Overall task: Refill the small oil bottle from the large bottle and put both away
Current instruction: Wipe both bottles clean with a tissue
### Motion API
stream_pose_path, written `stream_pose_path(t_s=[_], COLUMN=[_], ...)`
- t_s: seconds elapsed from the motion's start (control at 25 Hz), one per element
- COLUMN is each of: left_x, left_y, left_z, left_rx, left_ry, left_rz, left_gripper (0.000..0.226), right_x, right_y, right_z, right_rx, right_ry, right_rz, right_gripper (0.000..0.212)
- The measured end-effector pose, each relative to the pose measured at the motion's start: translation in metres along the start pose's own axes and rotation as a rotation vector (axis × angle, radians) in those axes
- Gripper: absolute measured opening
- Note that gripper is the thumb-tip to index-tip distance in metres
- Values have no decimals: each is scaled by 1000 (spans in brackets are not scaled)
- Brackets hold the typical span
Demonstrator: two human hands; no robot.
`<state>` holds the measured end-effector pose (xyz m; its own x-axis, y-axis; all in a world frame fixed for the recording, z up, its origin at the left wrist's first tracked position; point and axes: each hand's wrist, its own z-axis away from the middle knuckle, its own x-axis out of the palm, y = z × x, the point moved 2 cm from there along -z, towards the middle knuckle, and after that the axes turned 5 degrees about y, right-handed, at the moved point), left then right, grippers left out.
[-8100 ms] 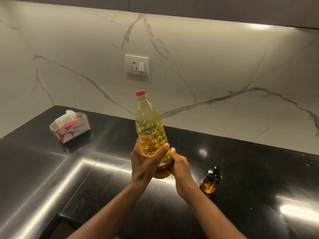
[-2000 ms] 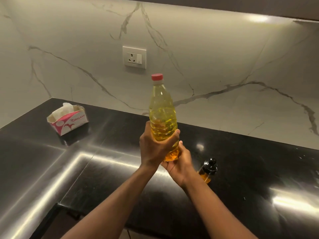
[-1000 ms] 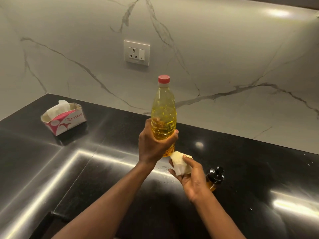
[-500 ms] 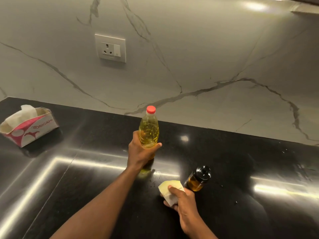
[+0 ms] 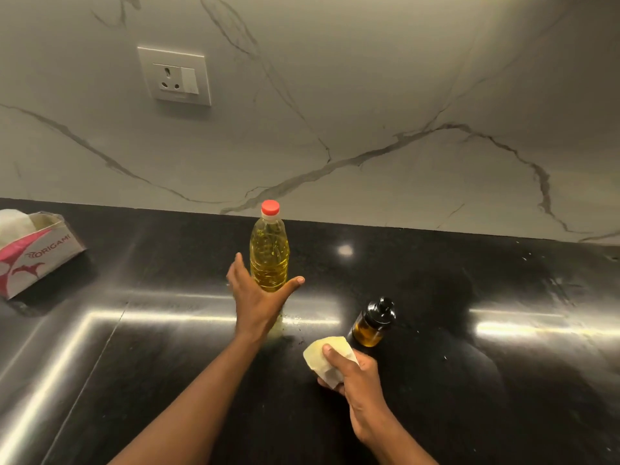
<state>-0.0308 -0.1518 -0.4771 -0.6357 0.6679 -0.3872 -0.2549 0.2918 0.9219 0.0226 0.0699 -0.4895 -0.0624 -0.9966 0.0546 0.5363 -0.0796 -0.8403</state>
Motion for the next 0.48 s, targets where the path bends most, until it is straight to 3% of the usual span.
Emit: stream_pose_path(t_s=[0.08, 0.16, 0.28, 0.4, 0.48], left_x=[1, 9, 34, 65, 85], left_y=[0, 5, 26, 51, 63], left_z=[36, 68, 100, 110, 110], left_rx=[22, 57, 217, 426, 424], left_ry=[171, 233, -9, -296, -410], left_rz=[9, 83, 135, 32, -51], left_gripper=[101, 64, 45, 52, 62], right_x=[-11, -27, -63, -98, -109], right_y=[-3, -8, -26, -61, -85], right_z=[7, 12, 17, 4, -13], right_rx=[-60, -145, -355, -581, -722], right_ry=[36, 90, 241, 379, 410], right_rz=[-6, -14, 37, 271, 503], right_gripper=[4, 8, 12, 14, 15])
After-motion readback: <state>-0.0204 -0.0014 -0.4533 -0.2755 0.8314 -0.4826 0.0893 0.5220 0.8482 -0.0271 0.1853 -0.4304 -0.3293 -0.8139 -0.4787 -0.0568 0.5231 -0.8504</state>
